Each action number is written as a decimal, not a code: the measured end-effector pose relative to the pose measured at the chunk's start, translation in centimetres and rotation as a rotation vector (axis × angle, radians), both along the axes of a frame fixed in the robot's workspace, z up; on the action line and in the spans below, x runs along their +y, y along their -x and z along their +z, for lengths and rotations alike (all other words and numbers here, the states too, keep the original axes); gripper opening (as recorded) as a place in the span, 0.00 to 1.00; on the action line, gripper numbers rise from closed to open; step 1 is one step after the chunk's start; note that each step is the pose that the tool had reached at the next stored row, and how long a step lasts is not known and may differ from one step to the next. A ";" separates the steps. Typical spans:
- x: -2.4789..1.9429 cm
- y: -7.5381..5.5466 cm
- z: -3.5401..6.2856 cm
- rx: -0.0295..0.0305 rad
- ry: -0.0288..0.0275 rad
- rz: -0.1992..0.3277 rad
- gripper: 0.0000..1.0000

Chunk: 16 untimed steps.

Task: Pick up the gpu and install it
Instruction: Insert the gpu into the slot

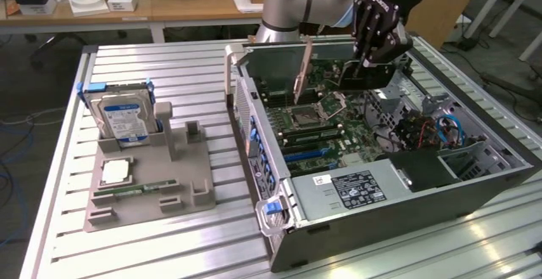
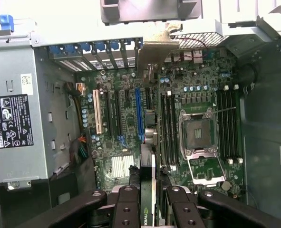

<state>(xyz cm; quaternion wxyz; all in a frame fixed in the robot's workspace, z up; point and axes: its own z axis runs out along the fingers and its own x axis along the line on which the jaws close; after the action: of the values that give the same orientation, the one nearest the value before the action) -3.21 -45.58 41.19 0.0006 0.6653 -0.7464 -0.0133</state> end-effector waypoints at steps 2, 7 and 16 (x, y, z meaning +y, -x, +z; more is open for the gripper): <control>0.01 0.0 -0.18 0.0000 0.0001 0.000 0.26; 0.01 0.0 -0.41 -0.0001 -0.0002 0.000 0.26; 0.00 0.0 -0.64 0.0000 0.0056 0.000 0.26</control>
<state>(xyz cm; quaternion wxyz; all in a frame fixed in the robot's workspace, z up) -3.24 -45.58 40.55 0.0025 0.6653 -0.7465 -0.0112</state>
